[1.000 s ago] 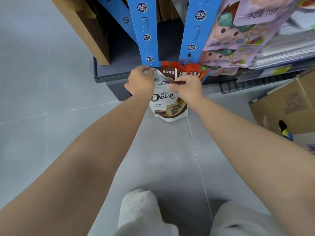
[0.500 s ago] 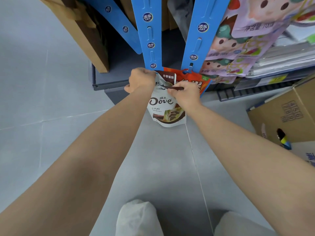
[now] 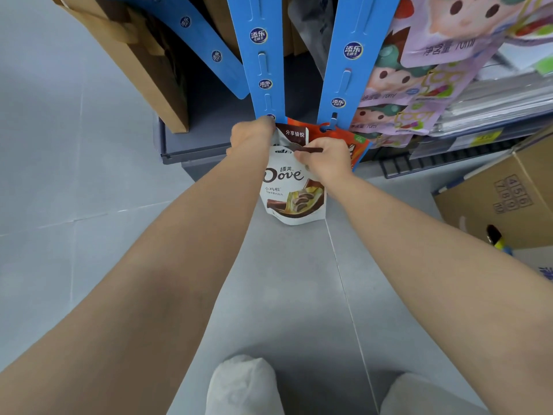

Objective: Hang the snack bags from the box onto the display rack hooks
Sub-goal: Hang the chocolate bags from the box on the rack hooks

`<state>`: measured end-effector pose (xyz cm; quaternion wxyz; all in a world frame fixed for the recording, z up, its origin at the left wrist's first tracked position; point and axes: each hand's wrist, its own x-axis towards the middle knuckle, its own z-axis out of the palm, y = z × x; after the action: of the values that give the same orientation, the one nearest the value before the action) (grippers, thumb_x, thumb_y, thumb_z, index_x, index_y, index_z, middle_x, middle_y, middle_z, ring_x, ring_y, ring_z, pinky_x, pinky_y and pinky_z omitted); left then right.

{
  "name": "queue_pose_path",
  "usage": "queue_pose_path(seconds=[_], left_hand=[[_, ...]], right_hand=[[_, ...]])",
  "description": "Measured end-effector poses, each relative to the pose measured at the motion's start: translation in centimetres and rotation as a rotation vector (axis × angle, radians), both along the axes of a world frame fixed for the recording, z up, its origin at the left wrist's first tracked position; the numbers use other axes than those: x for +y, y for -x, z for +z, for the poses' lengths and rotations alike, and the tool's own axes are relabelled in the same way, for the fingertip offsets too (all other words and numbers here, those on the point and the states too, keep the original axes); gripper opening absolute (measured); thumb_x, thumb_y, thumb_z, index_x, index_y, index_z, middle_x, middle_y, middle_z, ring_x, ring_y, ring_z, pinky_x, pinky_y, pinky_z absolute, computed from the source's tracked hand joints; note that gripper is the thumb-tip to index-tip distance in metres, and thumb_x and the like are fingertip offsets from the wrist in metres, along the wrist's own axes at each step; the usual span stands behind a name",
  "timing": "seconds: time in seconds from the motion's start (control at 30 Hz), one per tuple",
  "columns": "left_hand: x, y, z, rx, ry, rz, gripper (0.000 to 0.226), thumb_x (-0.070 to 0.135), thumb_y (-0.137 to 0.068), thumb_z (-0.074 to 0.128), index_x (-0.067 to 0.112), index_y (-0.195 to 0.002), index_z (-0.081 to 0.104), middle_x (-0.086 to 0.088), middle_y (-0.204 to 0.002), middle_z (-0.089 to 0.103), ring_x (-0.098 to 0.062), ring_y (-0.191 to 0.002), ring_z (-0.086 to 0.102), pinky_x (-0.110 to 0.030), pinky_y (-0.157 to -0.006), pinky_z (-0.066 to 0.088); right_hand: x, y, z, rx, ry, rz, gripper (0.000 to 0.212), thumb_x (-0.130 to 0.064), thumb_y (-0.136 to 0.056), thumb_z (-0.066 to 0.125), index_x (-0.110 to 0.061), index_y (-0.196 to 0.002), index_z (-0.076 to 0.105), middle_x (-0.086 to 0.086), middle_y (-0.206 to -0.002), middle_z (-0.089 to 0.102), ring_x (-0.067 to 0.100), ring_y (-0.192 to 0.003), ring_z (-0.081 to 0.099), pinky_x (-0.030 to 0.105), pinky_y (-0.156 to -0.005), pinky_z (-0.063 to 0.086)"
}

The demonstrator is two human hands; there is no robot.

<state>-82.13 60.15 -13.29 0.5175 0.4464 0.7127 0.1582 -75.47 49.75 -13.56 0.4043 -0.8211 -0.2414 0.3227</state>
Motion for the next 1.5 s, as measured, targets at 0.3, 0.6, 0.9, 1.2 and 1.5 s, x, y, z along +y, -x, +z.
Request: queue_pose_path(seconds=[0.3, 0.6, 0.9, 1.2, 1.5], left_hand=[[-1.2, 2.2, 1.2, 0.143, -0.098, -0.164, 0.021, 0.03, -0.077, 0.064, 0.021, -0.064, 0.05, 0.006, -0.072, 0.06, -0.012, -0.069, 0.058, -0.019, -0.061, 0.047], [-4.9, 3.4, 2.1, 0.094, -0.68, -0.07, 0.017, 0.034, -0.086, 0.057, 0.034, -0.07, 0.052, 0.012, -0.069, 0.06, -0.012, -0.083, 0.062, -0.041, -0.094, 0.042], [-2.1, 0.8, 3.7, 0.149, -0.573, -0.139, 0.021, 0.037, -0.09, 0.049, 0.03, -0.096, 0.068, 0.008, -0.096, 0.067, -0.013, -0.091, 0.056, -0.031, -0.085, 0.026], [0.7, 0.0, 5.8, -0.098, -0.25, -0.049, 0.033, 0.042, -0.055, 0.064, 0.025, -0.082, 0.061, 0.007, -0.09, 0.064, -0.018, -0.085, 0.06, -0.034, -0.088, 0.047], [2.5, 0.7, 6.0, -0.126, -0.161, -0.225, 0.049, 0.033, -0.079, 0.072, 0.017, -0.122, 0.054, 0.001, -0.117, 0.062, -0.017, -0.103, 0.06, -0.032, -0.092, 0.051]], right_hand=[[-1.5, 0.1, -0.5, 0.085, -0.035, -0.039, 0.005, -0.012, -0.079, 0.072, -0.011, -0.083, 0.071, -0.001, -0.077, 0.061, 0.019, -0.081, 0.06, 0.038, -0.085, 0.055], [-1.7, -0.4, 2.6, 0.18, -0.169, -0.007, 0.009, -0.008, -0.078, 0.073, -0.012, -0.082, 0.065, -0.004, -0.071, 0.061, 0.01, -0.069, 0.058, 0.017, -0.062, 0.053], [0.9, -1.4, 3.9, 0.08, -0.163, -0.069, 0.012, -0.014, -0.079, 0.072, -0.008, -0.09, 0.069, 0.001, -0.08, 0.063, 0.016, -0.08, 0.06, 0.03, -0.081, 0.053], [2.3, -1.8, 3.7, 0.046, -0.134, -0.137, 0.018, -0.015, -0.077, 0.074, -0.004, -0.09, 0.072, 0.006, -0.085, 0.065, 0.026, -0.092, 0.063, 0.039, -0.088, 0.053], [2.2, -1.1, 2.8, -0.103, -0.016, -0.085, 0.018, -0.016, -0.083, 0.067, -0.002, -0.092, 0.073, 0.008, -0.081, 0.065, 0.017, -0.079, 0.058, 0.019, -0.064, 0.043]])
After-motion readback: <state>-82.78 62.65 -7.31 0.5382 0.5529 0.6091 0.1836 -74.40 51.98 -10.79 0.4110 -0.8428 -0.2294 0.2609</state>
